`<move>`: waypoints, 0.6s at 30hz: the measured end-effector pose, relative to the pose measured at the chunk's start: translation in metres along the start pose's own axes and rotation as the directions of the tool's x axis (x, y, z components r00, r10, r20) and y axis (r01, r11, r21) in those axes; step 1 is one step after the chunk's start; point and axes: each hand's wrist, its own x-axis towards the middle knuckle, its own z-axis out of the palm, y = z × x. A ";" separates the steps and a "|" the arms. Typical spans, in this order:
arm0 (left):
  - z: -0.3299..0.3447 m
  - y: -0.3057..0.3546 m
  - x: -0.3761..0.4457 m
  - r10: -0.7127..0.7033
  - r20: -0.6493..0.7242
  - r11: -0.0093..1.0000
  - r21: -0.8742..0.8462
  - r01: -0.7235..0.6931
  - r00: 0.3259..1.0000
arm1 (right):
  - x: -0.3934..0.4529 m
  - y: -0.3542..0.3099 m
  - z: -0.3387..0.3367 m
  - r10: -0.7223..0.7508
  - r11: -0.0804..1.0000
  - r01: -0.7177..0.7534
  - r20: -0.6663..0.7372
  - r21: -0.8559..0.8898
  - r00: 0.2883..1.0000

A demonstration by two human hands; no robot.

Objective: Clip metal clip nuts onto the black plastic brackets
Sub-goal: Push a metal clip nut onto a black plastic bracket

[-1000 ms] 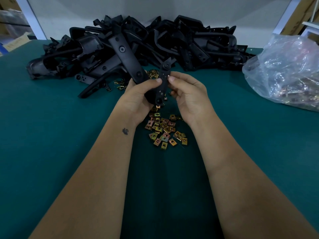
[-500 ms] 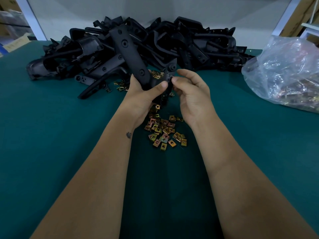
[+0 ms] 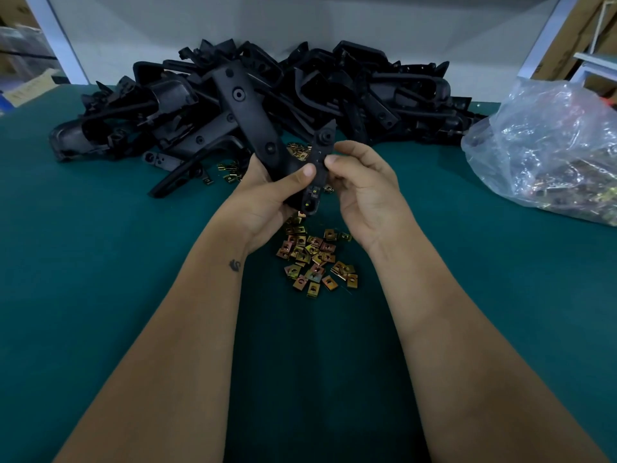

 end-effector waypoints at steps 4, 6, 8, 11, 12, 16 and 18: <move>-0.003 -0.003 0.001 0.006 -0.017 1.000 0.007 -0.006 1.000 | 0.000 0.002 0.000 -0.006 0.997 0.004 -0.033 -0.077 0.999; -0.004 -0.002 0.001 -0.009 0.001 1.000 -0.002 0.009 1.000 | 0.000 0.003 0.000 0.011 0.998 -0.012 -0.019 -0.057 1.000; -0.005 -0.003 0.000 -0.023 0.014 1.000 0.002 0.023 1.000 | 0.000 0.005 0.002 0.018 0.999 -0.018 0.004 -0.051 1.000; -0.003 -0.005 0.001 -0.013 0.003 1.000 -0.003 0.013 1.000 | -0.001 0.007 0.005 0.012 1.000 -0.012 0.004 -0.022 1.000; -0.002 -0.005 0.001 -0.005 -0.002 1.000 -0.003 0.005 1.000 | 0.000 0.008 0.006 0.009 1.000 -0.009 -0.004 -0.009 1.000; -0.001 -0.006 0.002 0.003 -0.005 1.000 0.007 -0.003 1.000 | 0.000 0.006 0.005 0.001 1.000 -0.001 -0.004 -0.013 1.000; -0.001 -0.007 0.003 0.009 -0.006 1.000 0.010 -0.009 1.000 | 0.000 0.005 0.002 0.005 1.000 -0.005 0.002 -0.024 1.000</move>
